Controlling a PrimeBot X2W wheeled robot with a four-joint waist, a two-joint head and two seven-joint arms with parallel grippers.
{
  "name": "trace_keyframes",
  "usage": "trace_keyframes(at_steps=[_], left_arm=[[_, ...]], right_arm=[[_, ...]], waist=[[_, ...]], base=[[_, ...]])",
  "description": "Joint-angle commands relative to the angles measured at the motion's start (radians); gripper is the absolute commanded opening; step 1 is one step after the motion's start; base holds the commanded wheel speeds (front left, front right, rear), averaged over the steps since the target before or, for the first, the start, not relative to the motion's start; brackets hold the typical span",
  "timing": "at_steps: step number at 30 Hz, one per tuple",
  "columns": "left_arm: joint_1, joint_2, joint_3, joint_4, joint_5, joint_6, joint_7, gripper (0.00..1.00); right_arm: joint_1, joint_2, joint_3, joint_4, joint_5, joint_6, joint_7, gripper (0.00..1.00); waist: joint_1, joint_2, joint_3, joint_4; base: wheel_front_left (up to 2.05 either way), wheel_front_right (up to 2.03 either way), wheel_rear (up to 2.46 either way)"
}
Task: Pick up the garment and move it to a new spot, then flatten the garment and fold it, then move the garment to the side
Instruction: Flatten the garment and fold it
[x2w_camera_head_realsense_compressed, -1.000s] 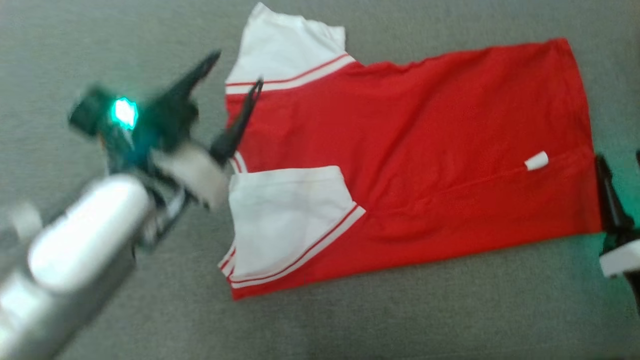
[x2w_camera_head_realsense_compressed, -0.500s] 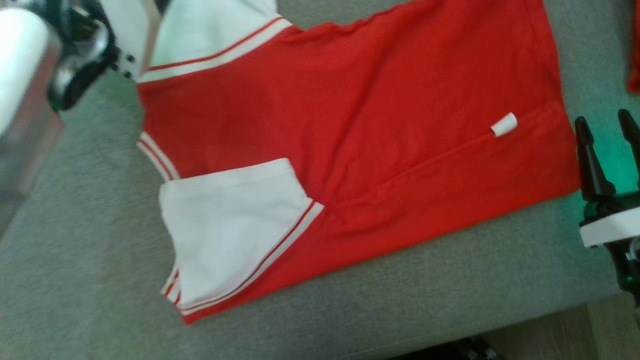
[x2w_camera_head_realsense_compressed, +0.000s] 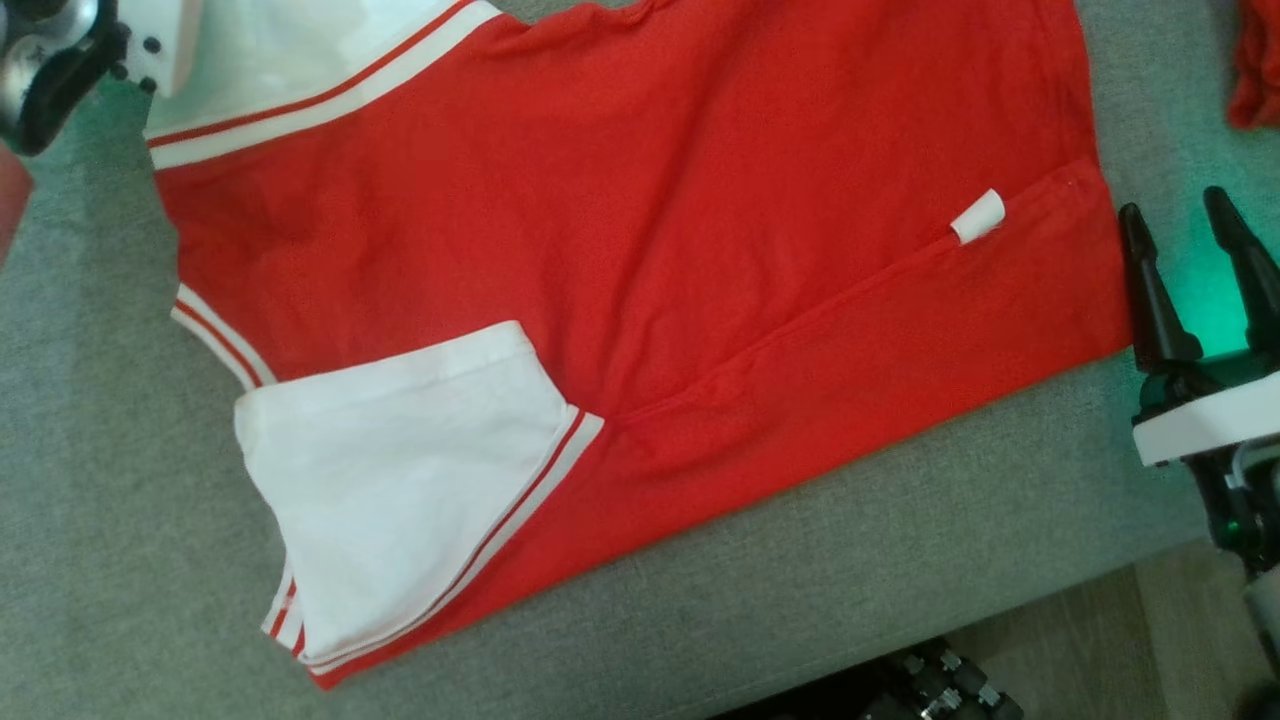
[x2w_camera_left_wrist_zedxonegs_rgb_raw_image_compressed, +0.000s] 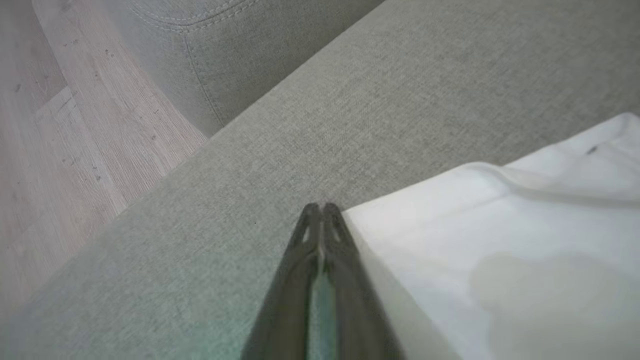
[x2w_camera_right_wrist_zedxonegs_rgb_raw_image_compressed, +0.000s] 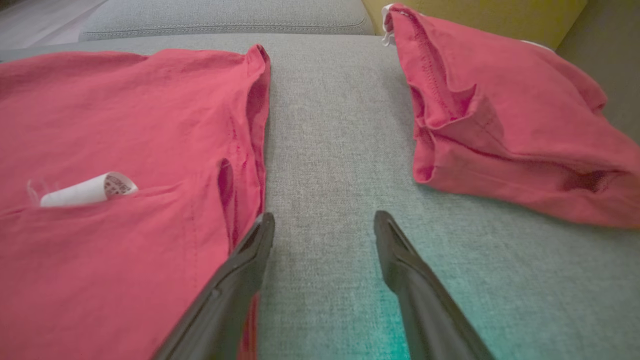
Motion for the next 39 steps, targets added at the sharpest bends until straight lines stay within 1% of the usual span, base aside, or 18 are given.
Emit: trace_keyframes(at_steps=[1, 6, 11, 14, 18, 20, 21, 26, 32, 35, 37, 39], left_arm=[[-0.023, 0.039, 0.020, -0.004, -0.008, -0.003, 0.005, 0.00], [-0.037, 0.022, 0.006, -0.014, -0.017, -0.009, -0.020, 0.00], [-0.065, 0.005, -0.010, -0.047, -0.007, -0.012, -0.083, 0.00], [-0.081, -0.003, -0.018, -0.069, -0.002, -0.013, -0.124, 0.00], [-0.089, -0.011, -0.033, -0.098, -0.009, -0.014, -0.144, 0.00], [-0.093, -0.013, -0.049, -0.121, -0.015, -0.015, -0.151, 0.00], [-0.096, -0.013, -0.067, -0.145, -0.025, -0.015, -0.153, 0.00], [-0.110, -0.006, -0.108, -0.196, -0.046, -0.015, -0.161, 0.00], [-0.127, -0.005, -0.142, -0.219, -0.059, -0.015, -0.177, 0.00], [-0.134, -0.006, -0.157, -0.223, -0.062, -0.015, -0.185, 0.00], [-0.138, -0.007, -0.168, -0.226, -0.065, -0.015, -0.191, 0.00], [-0.144, -0.008, -0.179, -0.226, -0.069, -0.015, -0.194, 0.00]], right_arm=[[0.012, -0.026, 0.003, -0.013, 0.001, -0.001, -0.012, 1.00], [-0.010, -0.053, -0.017, -0.022, 0.004, -0.001, -0.013, 1.00], [-0.067, -0.100, -0.017, -0.056, 0.006, -0.001, -0.008, 1.00], [-0.114, -0.122, 0.002, -0.068, 0.017, -0.001, 0.019, 1.00], [-0.159, -0.139, 0.047, -0.059, 0.060, -0.001, 0.083, 1.00], [-0.196, -0.156, 0.077, -0.038, 0.094, -0.001, 0.130, 1.00], [-0.240, -0.176, 0.100, -0.004, 0.124, -0.001, 0.173, 1.00], [-0.359, -0.230, 0.162, 0.094, 0.140, -0.001, 0.261, 1.00], [-0.467, -0.255, 0.252, 0.184, 0.175, -0.001, 0.328, 1.00], [-0.508, -0.263, 0.295, 0.223, 0.184, -0.001, 0.346, 1.00], [-0.531, -0.269, 0.322, 0.249, 0.188, -0.001, 0.356, 0.98], [-0.554, -0.276, 0.350, 0.273, 0.192, -0.001, 0.367, 0.99]], waist=[[-0.0001, 0.0001, -0.001, 0.005], [-0.0001, 0.0001, -0.013, 0.031], [-0.0001, 0.0001, -0.031, 0.067], [-0.0001, 0.0001, -0.040, 0.088], [-0.0001, 0.0001, -0.048, 0.109], [-0.0001, 0.0001, -0.050, 0.123], [-0.0001, 0.0001, -0.049, 0.138], [-0.0001, 0.0001, -0.044, 0.174], [-0.0001, 0.0001, -0.042, 0.203], [-0.0001, 0.0001, -0.042, 0.213], [-0.0001, 0.0001, -0.042, 0.218], [-0.0001, 0.0001, -0.042, 0.222]], base=[[0.00, 0.00, 0.00], [0.00, 0.00, 0.00], [0.00, 0.00, 0.00], [0.00, 0.00, 0.00], [0.00, 0.00, 0.00], [0.00, 0.00, 0.00], [0.00, 0.00, 0.00], [0.00, 0.00, 0.00], [0.00, 0.00, 0.00], [0.00, 0.00, 0.00], [0.00, 0.00, 0.00], [0.00, 0.00, 0.00]])
